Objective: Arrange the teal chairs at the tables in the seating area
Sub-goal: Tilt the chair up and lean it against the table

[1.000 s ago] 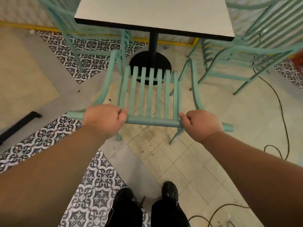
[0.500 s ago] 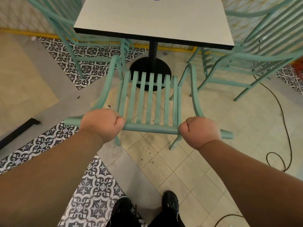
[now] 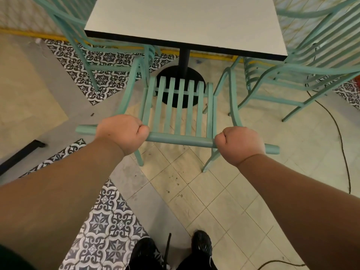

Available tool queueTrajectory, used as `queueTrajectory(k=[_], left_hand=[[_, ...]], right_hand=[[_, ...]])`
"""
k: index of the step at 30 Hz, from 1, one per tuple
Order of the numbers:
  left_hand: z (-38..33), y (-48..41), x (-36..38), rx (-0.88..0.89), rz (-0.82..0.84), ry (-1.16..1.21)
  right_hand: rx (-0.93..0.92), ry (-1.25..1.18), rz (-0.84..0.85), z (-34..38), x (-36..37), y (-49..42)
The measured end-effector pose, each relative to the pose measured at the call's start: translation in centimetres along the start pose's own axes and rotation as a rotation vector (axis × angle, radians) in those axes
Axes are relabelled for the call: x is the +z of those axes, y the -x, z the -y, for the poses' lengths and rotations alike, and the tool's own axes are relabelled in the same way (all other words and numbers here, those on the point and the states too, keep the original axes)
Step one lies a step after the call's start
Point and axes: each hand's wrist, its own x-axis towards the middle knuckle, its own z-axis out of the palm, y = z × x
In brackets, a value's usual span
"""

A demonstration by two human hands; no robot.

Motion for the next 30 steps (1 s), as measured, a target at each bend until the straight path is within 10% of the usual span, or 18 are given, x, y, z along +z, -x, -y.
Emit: queueTrajectory(k=[30], left_hand=[[1.5,-10.5,-2.6,0.033,-0.024,-0.052]], right_hand=[[0.001,0.014,-0.038,0.5,-2.5,-10.7]])
